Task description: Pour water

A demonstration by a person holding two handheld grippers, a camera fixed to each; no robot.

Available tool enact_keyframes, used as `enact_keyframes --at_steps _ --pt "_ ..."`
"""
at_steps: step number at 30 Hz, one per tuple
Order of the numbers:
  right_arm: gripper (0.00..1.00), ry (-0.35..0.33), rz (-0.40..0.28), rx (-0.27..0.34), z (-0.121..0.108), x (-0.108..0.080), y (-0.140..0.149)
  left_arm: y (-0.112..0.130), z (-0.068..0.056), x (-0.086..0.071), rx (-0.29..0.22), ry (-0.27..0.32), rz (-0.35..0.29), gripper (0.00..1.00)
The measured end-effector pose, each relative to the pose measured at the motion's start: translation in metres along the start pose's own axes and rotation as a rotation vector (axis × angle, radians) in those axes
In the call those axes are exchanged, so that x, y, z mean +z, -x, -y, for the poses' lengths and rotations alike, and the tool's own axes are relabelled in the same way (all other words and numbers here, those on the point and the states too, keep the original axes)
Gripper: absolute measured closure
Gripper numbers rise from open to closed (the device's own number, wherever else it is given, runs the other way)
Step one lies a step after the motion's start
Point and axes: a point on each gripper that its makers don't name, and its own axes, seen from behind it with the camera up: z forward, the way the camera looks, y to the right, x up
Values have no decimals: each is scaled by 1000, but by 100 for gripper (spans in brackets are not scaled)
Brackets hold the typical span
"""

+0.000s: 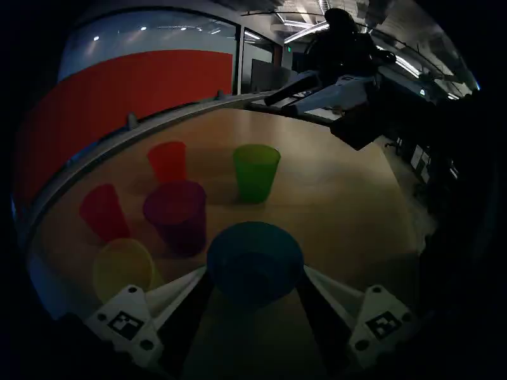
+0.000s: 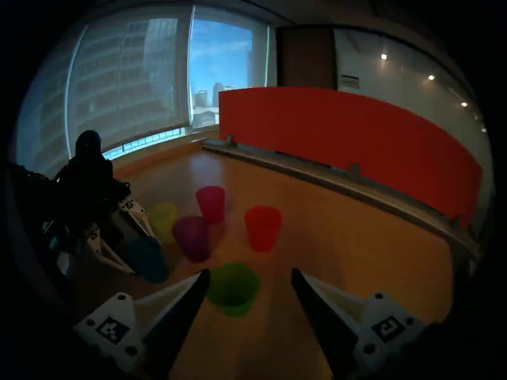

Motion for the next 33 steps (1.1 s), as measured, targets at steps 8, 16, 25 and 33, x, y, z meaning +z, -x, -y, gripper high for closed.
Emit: enact_keyframes --at_steps 8,16,25,33 --pt "1 -15 28 -11 7 10 14 -9 1 -5 2 -9 -24 15" --pt "1 -26 72 -39 16 21 33 -28 7 -16 -20 -24 -76 15" --pt "1 -34 108 -33 20 32 51 -54 17 -29 -45 -52 -151 15" --pt "1 -37 132 -38 21 40 64 -82 27 -46 -41 -90 -248 15"
